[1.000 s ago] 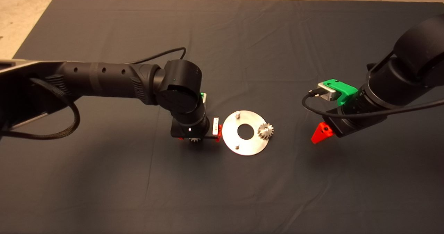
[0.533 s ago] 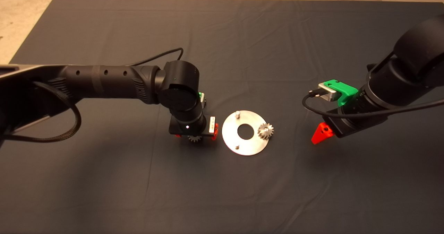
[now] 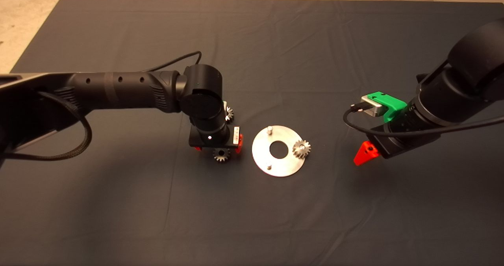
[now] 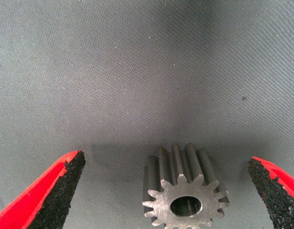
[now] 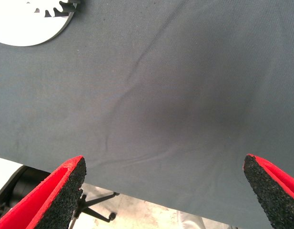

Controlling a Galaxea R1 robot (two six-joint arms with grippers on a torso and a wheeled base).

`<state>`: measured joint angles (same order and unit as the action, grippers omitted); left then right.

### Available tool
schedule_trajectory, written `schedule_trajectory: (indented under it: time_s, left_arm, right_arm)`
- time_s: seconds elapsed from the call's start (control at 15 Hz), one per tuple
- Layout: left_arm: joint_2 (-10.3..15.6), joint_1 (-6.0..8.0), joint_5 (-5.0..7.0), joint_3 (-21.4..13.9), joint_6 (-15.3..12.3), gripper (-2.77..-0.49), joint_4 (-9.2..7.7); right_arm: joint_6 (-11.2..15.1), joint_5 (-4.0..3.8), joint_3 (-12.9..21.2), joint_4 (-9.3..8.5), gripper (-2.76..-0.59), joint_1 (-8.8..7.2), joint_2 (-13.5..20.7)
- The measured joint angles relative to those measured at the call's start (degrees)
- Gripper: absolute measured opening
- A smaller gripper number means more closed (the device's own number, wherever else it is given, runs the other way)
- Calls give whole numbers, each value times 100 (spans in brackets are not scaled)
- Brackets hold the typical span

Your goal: Install three planetary gears onto the carrier pins

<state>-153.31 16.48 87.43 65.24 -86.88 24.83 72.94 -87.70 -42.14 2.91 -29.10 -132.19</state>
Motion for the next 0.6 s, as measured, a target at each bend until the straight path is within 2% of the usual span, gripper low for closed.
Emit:
schedule_trajectory:
  time_s: [0.33, 0.6]
  left_arm:
    - [-2, 0, 0, 2, -5, -78, 0]
    - [-2, 0, 0, -103, -135, -78, 0]
  right_arm:
    - [2, 0, 0, 0, -89, 1, 0]
    - [2, 0, 0, 0, -89, 1, 0]
